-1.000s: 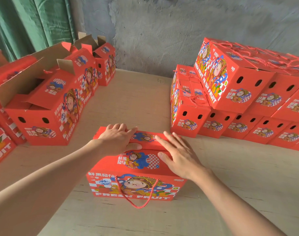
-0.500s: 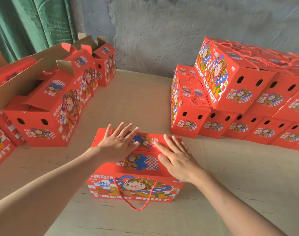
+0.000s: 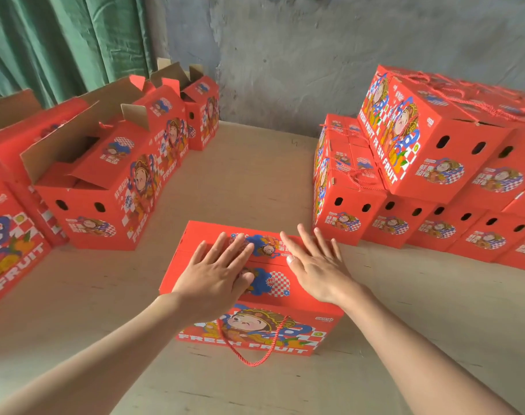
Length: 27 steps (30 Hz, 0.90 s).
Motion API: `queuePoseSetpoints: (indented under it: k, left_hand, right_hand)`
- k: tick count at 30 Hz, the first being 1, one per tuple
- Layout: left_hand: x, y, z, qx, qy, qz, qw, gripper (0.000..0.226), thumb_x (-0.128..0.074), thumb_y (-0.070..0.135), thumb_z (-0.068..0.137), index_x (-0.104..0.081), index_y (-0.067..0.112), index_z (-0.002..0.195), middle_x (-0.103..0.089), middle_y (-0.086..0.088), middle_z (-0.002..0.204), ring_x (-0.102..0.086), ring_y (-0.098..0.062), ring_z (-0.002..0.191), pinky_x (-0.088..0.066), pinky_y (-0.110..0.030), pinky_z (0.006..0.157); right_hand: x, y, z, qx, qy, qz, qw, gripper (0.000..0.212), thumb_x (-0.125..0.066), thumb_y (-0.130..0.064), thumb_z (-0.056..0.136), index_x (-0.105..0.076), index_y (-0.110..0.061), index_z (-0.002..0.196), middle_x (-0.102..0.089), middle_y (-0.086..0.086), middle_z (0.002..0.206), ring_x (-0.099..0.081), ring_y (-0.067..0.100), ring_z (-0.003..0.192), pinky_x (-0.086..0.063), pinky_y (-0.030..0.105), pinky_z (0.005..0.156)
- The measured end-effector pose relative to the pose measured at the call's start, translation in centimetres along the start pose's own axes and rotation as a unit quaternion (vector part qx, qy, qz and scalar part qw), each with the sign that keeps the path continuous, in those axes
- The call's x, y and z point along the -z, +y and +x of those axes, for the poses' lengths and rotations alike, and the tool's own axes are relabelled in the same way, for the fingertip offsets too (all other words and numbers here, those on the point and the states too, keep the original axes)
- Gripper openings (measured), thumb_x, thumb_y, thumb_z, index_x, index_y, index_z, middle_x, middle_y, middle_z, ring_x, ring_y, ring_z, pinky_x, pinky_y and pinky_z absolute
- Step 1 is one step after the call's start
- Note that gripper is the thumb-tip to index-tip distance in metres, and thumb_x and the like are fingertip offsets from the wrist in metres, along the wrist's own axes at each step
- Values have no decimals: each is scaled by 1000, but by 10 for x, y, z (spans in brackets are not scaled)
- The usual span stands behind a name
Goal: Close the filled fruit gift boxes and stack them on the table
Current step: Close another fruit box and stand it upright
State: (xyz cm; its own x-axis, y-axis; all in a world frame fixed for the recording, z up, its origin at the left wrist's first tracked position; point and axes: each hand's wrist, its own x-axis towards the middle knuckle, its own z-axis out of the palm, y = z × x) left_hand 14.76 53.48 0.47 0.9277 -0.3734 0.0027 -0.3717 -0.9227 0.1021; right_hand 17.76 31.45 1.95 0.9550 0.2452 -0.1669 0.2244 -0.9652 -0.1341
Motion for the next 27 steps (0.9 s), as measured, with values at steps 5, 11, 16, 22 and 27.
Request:
queuePoseSetpoints:
  k: [5,11,16,22,27]
  left_hand:
    - [0,2,-7,-45,5,-14,999,48,-8,48,99,11,46,143,23,21,149,25,-9,140,14,-38,116]
    - [2,21,-10,-18,-13,28,999,69,2,62,91,5,27,150,22,8,152,29,-13,137,28,-46,107]
    - [-6,53,-24,15,45,3,999,78,2,54,95,-48,11,137,-44,-1,145,-32,-29,138,-2,-56,110]
    - [0,-5,23,17,18,-11,1000,45,-8,47,99,0,54,142,13,19,155,27,-21,141,26,-55,103]
    - [6,-20,61,28,-38,10,999,48,-10,47,99,10,50,143,25,10,154,28,-23,140,18,-56,108]
  right_hand:
    - [1,9,2,18,12,-1,1000,51,-19,-52,99,6,-53,143,19,-7,157,22,18,143,18,42,112]
    - [3,13,1,36,26,20,999,47,-21,-57,97,-10,-56,142,-20,-6,149,-13,17,139,-1,44,116]
    - [-2,7,-7,-6,91,18,996,50,-27,-59,95,-19,-51,144,-35,3,137,-27,21,133,-13,36,109]
    - [0,8,-48,-64,-22,61,996,63,-27,-72,87,2,-59,141,-26,18,147,-19,34,140,-20,42,111]
    - [-14,-26,-73,-90,0,76,993,69,-27,-67,90,-2,-40,149,-37,30,138,-34,40,130,-25,46,105]
